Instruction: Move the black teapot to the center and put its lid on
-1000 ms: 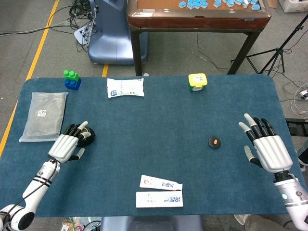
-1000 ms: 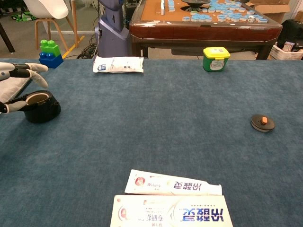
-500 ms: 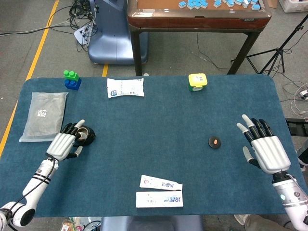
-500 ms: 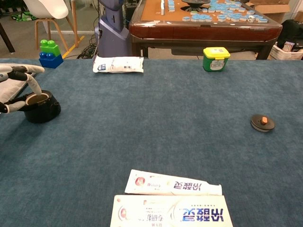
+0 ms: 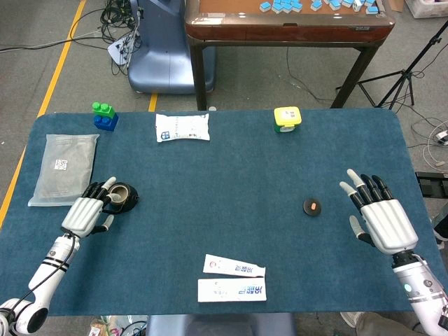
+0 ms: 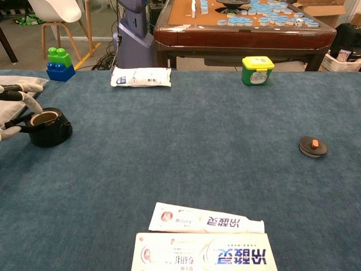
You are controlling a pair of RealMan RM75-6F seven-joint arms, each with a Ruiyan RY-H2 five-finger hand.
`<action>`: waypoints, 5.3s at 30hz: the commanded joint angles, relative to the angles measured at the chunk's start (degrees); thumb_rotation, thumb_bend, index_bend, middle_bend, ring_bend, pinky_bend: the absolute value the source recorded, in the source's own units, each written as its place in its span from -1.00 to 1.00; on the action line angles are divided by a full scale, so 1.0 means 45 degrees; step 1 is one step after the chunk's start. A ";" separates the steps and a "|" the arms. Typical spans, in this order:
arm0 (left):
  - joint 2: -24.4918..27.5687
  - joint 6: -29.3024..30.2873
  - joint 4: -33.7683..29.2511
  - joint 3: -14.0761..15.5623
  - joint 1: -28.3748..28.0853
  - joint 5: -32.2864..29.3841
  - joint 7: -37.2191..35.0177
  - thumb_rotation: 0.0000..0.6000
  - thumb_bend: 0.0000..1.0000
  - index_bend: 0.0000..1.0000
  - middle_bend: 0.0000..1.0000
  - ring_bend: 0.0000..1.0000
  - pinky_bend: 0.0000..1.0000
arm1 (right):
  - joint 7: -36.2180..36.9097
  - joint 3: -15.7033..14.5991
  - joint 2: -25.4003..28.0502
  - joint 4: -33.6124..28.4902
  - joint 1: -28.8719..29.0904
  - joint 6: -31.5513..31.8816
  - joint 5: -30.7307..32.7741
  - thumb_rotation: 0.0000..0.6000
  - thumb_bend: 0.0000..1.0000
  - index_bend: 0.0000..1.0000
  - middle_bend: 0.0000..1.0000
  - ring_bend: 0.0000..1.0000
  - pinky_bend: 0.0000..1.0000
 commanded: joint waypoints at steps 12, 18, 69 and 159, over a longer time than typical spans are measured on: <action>-0.0338 0.0377 0.0423 0.0233 0.0284 0.0199 0.0011 1.00 0.00 -0.49 -1.00 -1.00 -1.00 | 0.0007 -0.0118 0.0092 -0.0119 -0.0036 0.0020 -0.0160 1.00 0.03 -0.77 -1.00 -1.00 -1.00; -0.0563 0.0601 0.0688 0.0264 0.0409 0.0253 0.0077 1.00 0.00 -0.56 -1.00 -1.00 -1.00 | 0.0153 -0.0218 0.0093 -0.0091 -0.0069 -0.0014 -0.0273 1.00 0.03 -0.77 -1.00 -1.00 -1.00; -0.3333 0.2451 0.4886 0.0349 0.0991 0.1256 -0.0770 1.00 0.03 -0.42 -1.00 -1.00 -1.00 | 0.0762 -0.0618 0.0476 -0.0362 -0.0608 0.0352 -0.0948 1.00 0.03 -0.77 -1.00 -1.00 -1.00; 0.0675 -0.0319 -0.3176 -0.0854 -0.0927 -0.1236 0.5862 1.00 0.02 0.34 -1.00 -1.00 -1.00 | 0.4271 -0.0686 -0.0052 0.2449 -0.0676 0.0177 -0.1450 1.00 0.03 -0.77 -1.00 -1.00 -1.00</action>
